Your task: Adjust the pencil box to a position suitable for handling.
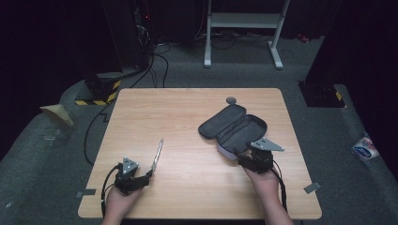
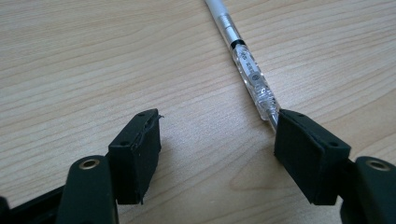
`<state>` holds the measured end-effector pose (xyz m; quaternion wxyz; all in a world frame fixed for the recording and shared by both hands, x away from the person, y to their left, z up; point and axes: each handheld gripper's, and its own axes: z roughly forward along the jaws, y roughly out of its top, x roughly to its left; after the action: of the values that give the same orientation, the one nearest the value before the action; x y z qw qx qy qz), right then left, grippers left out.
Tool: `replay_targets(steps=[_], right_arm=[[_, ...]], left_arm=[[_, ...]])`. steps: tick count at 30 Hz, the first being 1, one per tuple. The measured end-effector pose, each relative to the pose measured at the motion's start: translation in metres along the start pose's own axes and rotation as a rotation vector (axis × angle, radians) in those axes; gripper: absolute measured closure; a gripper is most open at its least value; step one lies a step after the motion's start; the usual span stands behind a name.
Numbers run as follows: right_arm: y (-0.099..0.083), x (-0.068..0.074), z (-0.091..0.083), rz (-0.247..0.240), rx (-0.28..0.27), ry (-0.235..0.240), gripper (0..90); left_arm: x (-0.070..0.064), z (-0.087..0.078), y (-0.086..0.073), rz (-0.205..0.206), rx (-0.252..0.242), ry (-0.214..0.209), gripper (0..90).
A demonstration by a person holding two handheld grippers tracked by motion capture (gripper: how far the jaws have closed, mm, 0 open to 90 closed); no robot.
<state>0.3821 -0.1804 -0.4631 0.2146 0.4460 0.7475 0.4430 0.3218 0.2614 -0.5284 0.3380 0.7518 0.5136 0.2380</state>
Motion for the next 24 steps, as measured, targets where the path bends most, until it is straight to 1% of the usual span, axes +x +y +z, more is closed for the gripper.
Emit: replay_targets(steps=[1,3,6,10,11,12,19,20,24], right_arm=[[0.000,0.002,0.004,-0.007,0.002,0.005,39.7],[-0.001,0.003,0.005,-0.026,-0.004,0.012,40.2],[-0.002,0.006,0.007,-0.031,-0.004,0.022,40.6],[-0.007,0.007,0.015,-0.038,0.023,0.035,41.9],[-0.009,0.008,0.017,-0.035,0.034,0.037,42.2],[-0.010,0.008,0.019,-0.042,0.038,0.038,42.7],[-0.012,0.012,0.023,-0.064,0.044,0.046,44.8],[-0.014,0.013,0.024,-0.064,0.054,0.048,45.3],[-0.015,0.014,0.026,-0.070,0.058,0.056,48.5]], left_arm=[[0.000,0.000,0.000,0.000,0.000,0.000,31.6],[0.000,0.000,0.000,0.001,0.000,0.001,31.6],[0.000,0.000,0.000,0.000,0.000,0.001,31.6],[-0.001,-0.001,-0.001,-0.008,-0.001,0.004,31.6],[-0.002,-0.001,-0.001,-0.007,-0.003,0.004,31.6],[-0.002,-0.001,-0.001,-0.002,-0.001,0.004,31.7],[-0.002,-0.001,-0.002,-0.001,-0.004,-0.001,31.6],[-0.003,-0.001,-0.002,-0.002,-0.005,0.000,31.6],[-0.003,-0.002,-0.002,0.011,-0.001,0.001,31.6]])
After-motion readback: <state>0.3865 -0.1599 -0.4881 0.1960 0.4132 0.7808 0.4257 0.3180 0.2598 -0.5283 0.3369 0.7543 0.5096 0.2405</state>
